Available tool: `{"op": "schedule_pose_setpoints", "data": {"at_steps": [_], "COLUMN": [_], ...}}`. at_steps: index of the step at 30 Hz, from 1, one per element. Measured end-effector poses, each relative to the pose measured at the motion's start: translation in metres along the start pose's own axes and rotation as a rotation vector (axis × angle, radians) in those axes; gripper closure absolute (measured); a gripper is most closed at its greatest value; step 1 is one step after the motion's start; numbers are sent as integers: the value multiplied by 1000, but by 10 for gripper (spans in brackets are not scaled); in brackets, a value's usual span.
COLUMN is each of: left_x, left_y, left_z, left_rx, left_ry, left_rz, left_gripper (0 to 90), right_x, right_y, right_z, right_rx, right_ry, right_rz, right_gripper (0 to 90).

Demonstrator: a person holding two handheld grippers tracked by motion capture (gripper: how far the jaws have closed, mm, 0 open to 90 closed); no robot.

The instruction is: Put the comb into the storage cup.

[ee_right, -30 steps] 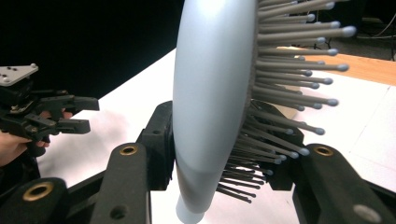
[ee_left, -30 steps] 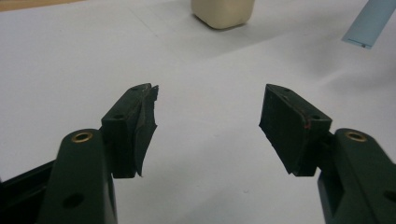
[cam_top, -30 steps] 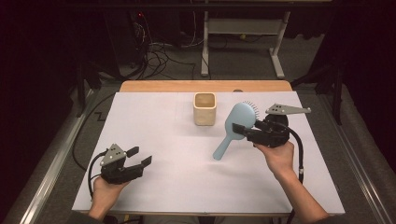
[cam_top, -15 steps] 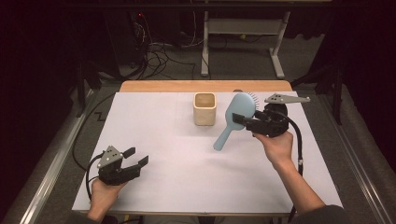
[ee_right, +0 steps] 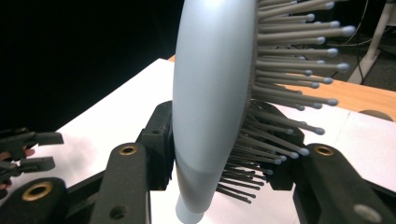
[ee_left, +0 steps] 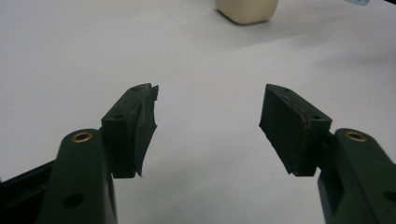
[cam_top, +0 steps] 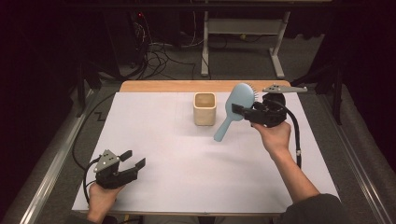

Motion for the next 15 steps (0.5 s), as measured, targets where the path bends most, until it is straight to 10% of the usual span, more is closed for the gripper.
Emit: {"op": "schedule_pose_setpoints", "data": {"at_steps": [15], "left_x": [5], "left_y": [-4], "left_z": [-2], "left_rx": [-5], "left_ry": [3], "left_rz": [-20], "left_gripper": [353], "right_x": [13], "right_y": [16], "right_z": [6], "right_rx": [6], "right_ry": [-24], "right_rz": [10], "right_gripper": [541]}}
Point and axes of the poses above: each handheld gripper's, and its own axes: x roughly forward along the jaws, y roughly out of its top, z roughly to its right, the point moved 7 cm from there along x, roughly forward along the jaws, and after that the axes turned 6 degrees about z, right-handed, at the moved point
